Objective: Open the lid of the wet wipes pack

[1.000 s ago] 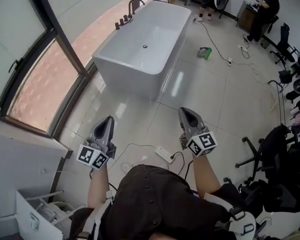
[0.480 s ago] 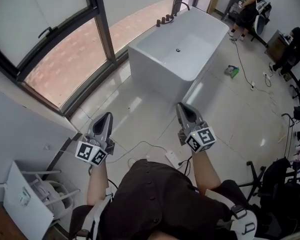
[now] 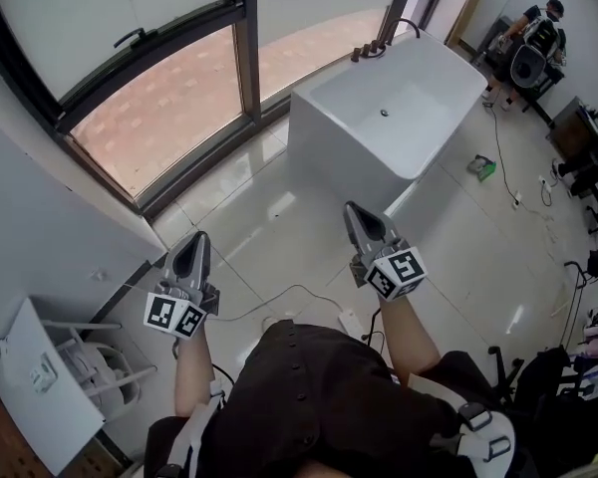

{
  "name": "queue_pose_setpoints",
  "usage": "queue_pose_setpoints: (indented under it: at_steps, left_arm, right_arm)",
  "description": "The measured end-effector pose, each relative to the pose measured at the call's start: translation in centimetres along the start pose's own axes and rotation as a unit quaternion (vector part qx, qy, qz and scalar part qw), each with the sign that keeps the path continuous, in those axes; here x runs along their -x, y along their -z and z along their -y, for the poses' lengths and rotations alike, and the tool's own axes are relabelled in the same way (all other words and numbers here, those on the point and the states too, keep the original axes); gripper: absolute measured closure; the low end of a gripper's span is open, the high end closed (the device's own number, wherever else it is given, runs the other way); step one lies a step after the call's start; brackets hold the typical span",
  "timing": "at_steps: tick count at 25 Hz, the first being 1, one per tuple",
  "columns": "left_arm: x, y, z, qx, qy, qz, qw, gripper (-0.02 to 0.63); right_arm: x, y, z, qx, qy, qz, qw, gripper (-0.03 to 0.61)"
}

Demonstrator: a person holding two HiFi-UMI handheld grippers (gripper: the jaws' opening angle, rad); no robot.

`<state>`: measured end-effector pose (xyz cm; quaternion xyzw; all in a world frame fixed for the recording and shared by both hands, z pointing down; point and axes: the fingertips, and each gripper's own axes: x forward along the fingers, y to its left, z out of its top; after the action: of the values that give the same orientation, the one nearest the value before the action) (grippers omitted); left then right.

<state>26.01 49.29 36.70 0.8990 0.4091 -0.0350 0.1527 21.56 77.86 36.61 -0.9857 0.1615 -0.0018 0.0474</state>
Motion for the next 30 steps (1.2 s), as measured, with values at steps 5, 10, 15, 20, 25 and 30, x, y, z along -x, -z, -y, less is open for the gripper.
queue_pose_setpoints:
  at_steps: [5, 10, 15, 20, 25, 30]
  left_arm:
    - [2.5, -0.4, -2.7, -0.001, -0.041, 0.003, 0.9991, 0.614]
    - [4.4, -0.6, -4.3, -0.006, -0.084, 0.011, 0.9964, 0.614]
    - [4.9, -0.9, -5.0, -0.013, -0.126, 0.020, 0.9918, 0.614]
    - [6.0, -2.6, -5.3, -0.037, -0.194, 0.038, 0.9795, 0.614]
    - [7.1, -4.2, -5.3, -0.051, -0.249, 0.058, 0.9654, 0.614]
    - [11.8, -5.1, -4.6, -0.068, -0.323, 0.075, 0.9411, 0.614]
  right_arm:
    - [-3.1, 0.2, -2.4, -0.014, -0.036, 0.000, 0.999, 0.574]
    - [-6.0, 1.5, -4.2, -0.015, -0.084, -0.019, 0.996, 0.574]
    - [-9.3, 1.7, -4.0, -0.019, -0.128, -0.021, 0.991, 0.572]
    - [-13.8, 1.5, -5.1, -0.023, -0.203, -0.020, 0.979, 0.574]
    - [-17.7, 0.9, -6.1, -0.032, -0.259, -0.010, 0.965, 0.574]
    - [-19.9, 2.5, -9.9, -0.039, -0.325, -0.024, 0.945, 0.574]
